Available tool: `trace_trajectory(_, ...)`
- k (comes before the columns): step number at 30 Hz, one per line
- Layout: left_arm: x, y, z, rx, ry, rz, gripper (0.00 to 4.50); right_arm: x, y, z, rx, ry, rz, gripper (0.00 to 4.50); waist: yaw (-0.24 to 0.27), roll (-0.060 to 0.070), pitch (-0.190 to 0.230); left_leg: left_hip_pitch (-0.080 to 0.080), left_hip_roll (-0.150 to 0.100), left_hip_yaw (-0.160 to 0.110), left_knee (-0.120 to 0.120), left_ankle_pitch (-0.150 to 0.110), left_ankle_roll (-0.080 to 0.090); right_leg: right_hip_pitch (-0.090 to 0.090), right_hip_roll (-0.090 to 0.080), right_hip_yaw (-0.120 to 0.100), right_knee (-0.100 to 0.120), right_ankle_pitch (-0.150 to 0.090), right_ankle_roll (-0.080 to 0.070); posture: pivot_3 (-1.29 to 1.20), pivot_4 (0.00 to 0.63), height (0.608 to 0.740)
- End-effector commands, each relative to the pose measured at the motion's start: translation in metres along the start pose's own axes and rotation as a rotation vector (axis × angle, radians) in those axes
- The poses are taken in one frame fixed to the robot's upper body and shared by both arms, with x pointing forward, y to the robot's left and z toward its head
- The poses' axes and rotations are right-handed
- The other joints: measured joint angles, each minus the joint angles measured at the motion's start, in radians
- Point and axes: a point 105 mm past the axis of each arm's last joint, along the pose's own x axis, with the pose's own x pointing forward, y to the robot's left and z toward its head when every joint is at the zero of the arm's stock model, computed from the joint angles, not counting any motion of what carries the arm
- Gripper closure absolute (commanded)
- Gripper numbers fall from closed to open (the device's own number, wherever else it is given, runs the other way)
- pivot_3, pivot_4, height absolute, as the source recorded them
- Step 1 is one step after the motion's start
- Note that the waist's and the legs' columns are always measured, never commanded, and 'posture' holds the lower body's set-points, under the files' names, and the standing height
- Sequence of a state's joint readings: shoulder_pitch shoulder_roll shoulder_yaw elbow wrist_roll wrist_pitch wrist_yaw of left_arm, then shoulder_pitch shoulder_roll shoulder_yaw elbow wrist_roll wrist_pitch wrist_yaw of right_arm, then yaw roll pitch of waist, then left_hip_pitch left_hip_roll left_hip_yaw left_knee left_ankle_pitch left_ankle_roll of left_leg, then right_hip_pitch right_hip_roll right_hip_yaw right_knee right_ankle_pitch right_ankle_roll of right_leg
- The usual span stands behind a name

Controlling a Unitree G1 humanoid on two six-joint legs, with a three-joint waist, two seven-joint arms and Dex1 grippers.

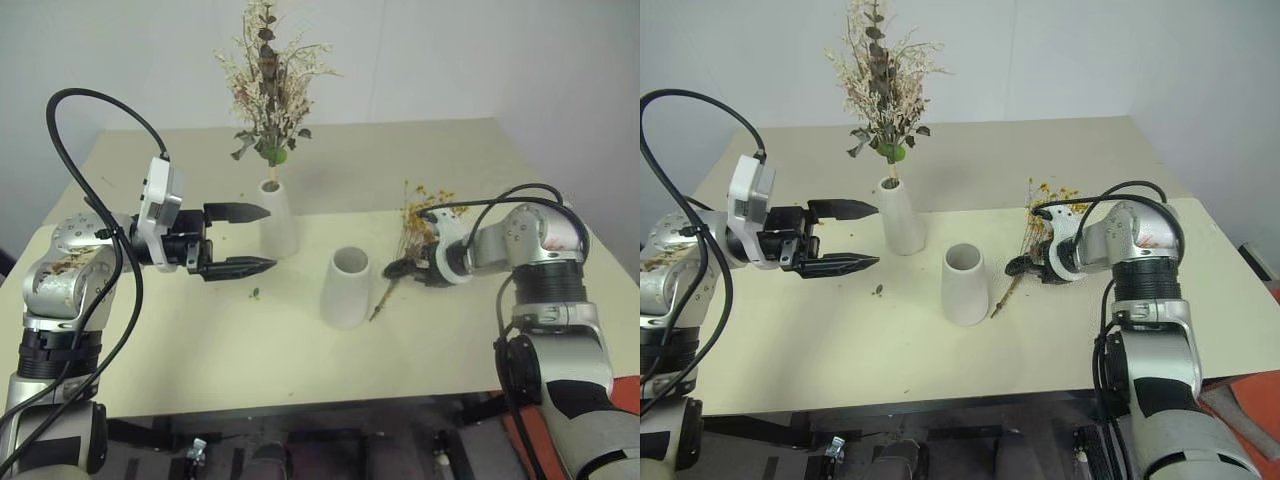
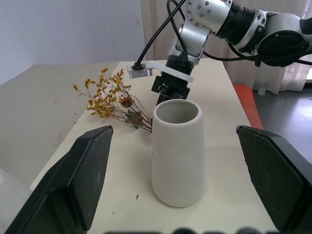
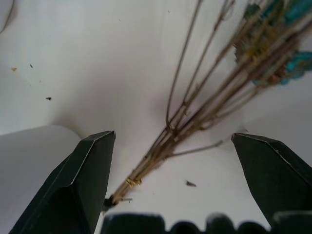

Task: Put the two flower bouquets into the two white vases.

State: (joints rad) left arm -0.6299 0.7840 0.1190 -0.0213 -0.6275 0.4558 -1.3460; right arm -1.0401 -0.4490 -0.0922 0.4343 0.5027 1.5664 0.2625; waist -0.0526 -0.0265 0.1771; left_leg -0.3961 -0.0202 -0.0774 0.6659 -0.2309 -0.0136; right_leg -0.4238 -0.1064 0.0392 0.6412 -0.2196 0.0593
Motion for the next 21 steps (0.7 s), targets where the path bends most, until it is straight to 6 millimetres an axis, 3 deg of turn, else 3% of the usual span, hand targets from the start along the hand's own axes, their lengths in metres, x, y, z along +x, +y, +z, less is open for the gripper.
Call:
trace_trajectory(1,-0.003,0.001,0.010,0.055,-0.009,0.004,0.00,-0.008,0.005,0.018,-0.015,-0.096,0.011,0.93,0.000,0.000,0.000,0.000,0.000,0.000,0.000,0.000,0.000,0.000,0.000,0.000,0.000,0.000,0.000,0.00,0.150,0.740)
trace_trajectory(11,-0.004,0.004,0.011,0.060,-0.006,0.008,0.00,-0.021,-0.015,0.032,0.076,-0.207,-0.010,4.46,0.002,0.000,0.000,0.000,0.000,0.000,0.000,0.000,0.000,0.000,0.000,0.000,0.000,0.000,0.000,0.00,0.150,0.740)
trace_trajectory(16,-0.003,0.007,0.010,0.059,-0.006,0.002,0.00,-0.035,-0.026,0.045,0.112,-0.326,-0.015,4.49,0.004,0.000,0.000,0.000,0.000,0.000,0.000,0.000,0.000,0.000,0.000,0.000,0.000,0.000,0.000,0.00,0.150,0.740)
trace_trajectory(21,-0.001,0.009,0.010,0.063,-0.006,-0.010,0.00,-0.063,-0.022,0.068,0.022,-0.505,0.012,4.49,0.003,0.001,0.000,0.000,0.000,0.000,-0.001,0.000,0.000,0.000,0.000,0.000,0.000,0.000,0.000,0.00,0.150,0.740)
